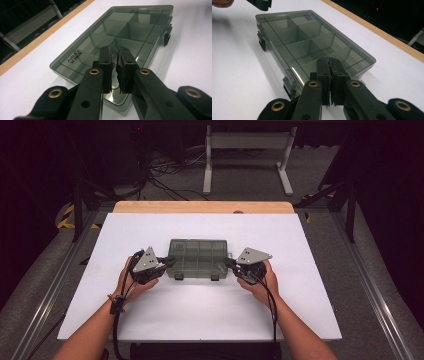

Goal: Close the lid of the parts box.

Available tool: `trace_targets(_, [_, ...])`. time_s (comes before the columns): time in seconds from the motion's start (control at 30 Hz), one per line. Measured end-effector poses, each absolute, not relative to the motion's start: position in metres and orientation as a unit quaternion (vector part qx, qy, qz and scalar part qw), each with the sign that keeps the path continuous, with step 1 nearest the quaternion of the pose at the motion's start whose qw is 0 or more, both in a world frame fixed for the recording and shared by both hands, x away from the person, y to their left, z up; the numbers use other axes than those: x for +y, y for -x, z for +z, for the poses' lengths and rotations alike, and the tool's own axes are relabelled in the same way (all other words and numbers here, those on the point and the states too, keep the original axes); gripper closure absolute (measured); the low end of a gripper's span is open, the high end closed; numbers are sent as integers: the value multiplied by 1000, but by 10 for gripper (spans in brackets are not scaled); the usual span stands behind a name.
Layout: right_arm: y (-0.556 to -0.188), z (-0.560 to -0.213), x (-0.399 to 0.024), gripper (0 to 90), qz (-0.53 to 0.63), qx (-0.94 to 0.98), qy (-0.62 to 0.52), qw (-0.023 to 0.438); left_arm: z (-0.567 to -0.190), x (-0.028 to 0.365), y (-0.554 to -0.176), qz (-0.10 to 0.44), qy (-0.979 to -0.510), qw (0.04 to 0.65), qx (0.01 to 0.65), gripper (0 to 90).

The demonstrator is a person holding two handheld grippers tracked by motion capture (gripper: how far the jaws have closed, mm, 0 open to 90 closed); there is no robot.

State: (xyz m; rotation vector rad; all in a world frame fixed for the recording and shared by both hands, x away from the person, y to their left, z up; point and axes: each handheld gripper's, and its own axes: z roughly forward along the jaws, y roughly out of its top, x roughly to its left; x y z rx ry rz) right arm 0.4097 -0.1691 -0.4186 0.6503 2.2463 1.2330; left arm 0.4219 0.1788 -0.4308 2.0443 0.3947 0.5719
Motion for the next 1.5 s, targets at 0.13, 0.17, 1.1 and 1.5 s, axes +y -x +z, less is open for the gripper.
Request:
trace_targets(0.13, [-410,-419,-169,856,452,823,-238,247,-431,179,-423,236,-833,473,162,767])
trace_targets(0.17, [-410,-419,-169,845,453,823,-239,248,-431,179,-423,236,-833,473,162,760])
trace_targets(1.1, [-418,-425,-167,351,454,809,-273,256,-436,174,-423,259,-828,463,182,380])
trace_targets(1.5, [-421,-427,-168,149,449,799,-296,270,-439,173,-425,262,-823,461,205,127])
